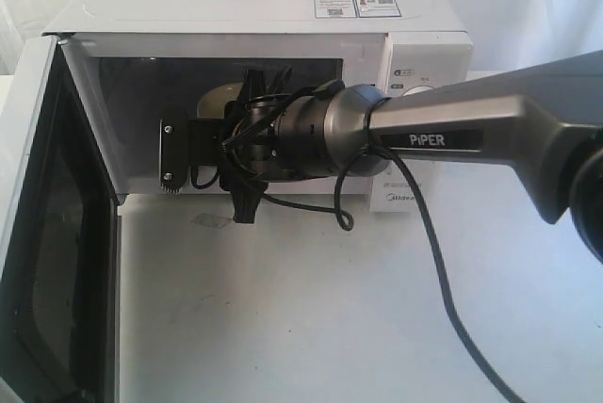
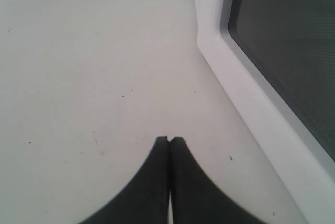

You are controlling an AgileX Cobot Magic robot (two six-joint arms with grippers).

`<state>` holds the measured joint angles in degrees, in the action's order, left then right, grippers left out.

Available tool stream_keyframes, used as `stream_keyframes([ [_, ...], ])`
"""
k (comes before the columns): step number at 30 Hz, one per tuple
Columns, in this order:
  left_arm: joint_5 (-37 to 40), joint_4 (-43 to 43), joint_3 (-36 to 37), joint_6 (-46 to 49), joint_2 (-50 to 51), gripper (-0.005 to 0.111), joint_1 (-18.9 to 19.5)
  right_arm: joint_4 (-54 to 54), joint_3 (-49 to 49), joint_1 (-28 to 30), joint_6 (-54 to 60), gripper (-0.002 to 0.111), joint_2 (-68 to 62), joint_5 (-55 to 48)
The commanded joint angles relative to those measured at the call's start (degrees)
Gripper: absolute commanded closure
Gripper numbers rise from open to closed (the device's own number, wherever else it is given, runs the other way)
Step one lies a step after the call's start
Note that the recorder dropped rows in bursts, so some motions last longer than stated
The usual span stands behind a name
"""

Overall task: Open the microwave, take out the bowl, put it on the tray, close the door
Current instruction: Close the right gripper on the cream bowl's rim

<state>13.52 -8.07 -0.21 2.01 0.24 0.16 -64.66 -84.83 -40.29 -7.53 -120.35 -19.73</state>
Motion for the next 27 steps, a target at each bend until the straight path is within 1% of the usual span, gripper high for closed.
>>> stream_keyframes([
  [1, -0.14, -0.39, 0.21, -0.26, -0.24, 0.107, -0.30, -0.12, -0.80, 0.35, -0.45, 0.054, 0.10, -0.10],
  [10, -0.14, -0.39, 0.21, -0.26, -0.24, 0.107, -0.30, -0.84, -1.43, 0.47, -0.45, 0.054, -0.47, 1.51],
  [19, -0.14, -0.39, 0.21, -0.26, -0.24, 0.107, -0.30, -2.03, -1.43, 3.14, -0.45, 0.054, -1.06, 4.84],
  [23, -0.14, -0.39, 0.21, -0.26, -0.24, 0.107, -0.30, -2.03, -1.43, 3.28, -0.34, 0.054, -1.16, 6.50],
  [27, -0.14, -0.39, 0.21, -0.26, -0.24, 0.107, -0.30, -2.03, -3.43, 3.28, -0.34, 0.054, -2.86, 6.02],
])
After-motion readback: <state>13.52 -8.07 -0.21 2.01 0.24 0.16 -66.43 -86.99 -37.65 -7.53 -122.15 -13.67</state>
